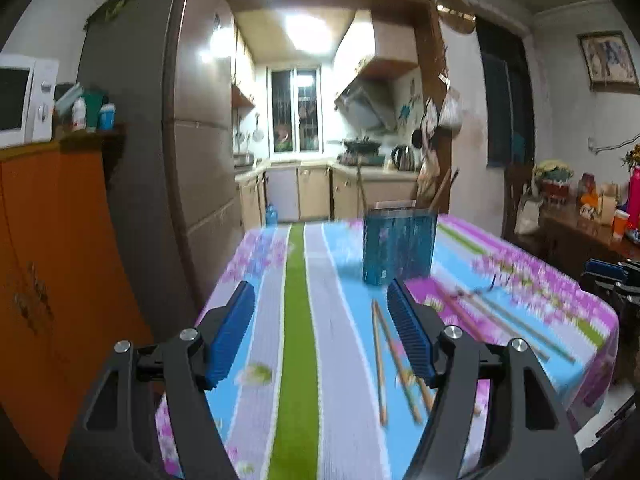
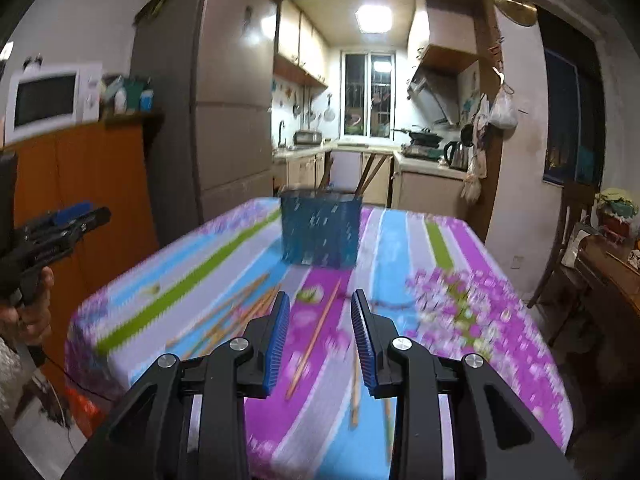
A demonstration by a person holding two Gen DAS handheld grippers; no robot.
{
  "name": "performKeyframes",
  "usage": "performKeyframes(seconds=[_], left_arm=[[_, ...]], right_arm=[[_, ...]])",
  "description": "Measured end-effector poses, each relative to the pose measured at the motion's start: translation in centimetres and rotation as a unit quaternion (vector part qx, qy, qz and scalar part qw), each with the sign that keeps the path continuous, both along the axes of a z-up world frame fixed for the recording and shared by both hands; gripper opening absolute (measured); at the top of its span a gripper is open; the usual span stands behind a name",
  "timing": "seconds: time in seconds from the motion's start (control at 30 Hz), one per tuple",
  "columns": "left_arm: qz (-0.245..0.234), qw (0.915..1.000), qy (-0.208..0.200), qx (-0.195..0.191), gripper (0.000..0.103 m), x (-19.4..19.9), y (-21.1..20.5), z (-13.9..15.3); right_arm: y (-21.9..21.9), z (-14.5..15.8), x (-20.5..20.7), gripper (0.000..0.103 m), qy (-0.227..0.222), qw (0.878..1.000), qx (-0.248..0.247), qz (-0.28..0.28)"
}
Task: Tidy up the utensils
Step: 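Move both open tools back down to the remaining chopsticks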
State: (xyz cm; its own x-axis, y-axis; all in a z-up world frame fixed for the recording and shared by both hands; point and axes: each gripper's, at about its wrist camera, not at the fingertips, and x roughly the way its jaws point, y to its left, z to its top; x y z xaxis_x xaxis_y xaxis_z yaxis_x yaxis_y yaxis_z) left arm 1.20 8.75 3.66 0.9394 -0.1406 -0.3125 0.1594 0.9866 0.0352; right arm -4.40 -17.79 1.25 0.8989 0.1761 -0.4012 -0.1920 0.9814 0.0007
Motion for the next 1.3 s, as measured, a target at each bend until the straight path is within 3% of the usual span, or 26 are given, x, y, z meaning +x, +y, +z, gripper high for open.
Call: performKeyframes(seconds=[0.1, 0.23, 0.37, 0.57, 0.83, 1.3], left_arm=[[-0.001, 0.9998, 0.02, 0.001, 0.066, -0.7, 0.3, -2.3], [0.011, 0.9987, 0.032, 0.037, 0.066, -1.9, -0.6, -5.5], [0.005, 0.9965, 0.043, 0.071, 0.064, -2.7, -1.7, -8.1], [-0.011, 0.9949, 0.069, 0.073, 0.064, -2.1, -2.6, -10.8], [-0.03, 0.994, 0.075, 0.074, 0.064, -1.1, -2.9, -11.7], [-0.077, 0.9908, 0.092, 0.063, 0.046, 0.1, -2.9, -13.7]], right_arm=[[1.5, -2.4, -0.1, 0.034, 0.027, 1.0, 0.001, 0.003], [4.0, -5.3, -0.6, 0.034, 0.054, 0.998, -0.007, 0.023], [6.1, -7.6, -1.7, 0.033, 0.059, 0.997, -0.033, 0.044], [7.0, -8.4, -1.5, 0.033, 0.047, 0.997, -0.046, 0.047], [8.9, -9.4, 0.6, 0.028, 0.061, 0.995, -0.053, 0.059], [10.7, -11.1, 1.4, 0.022, 0.056, 0.997, -0.054, 0.018]])
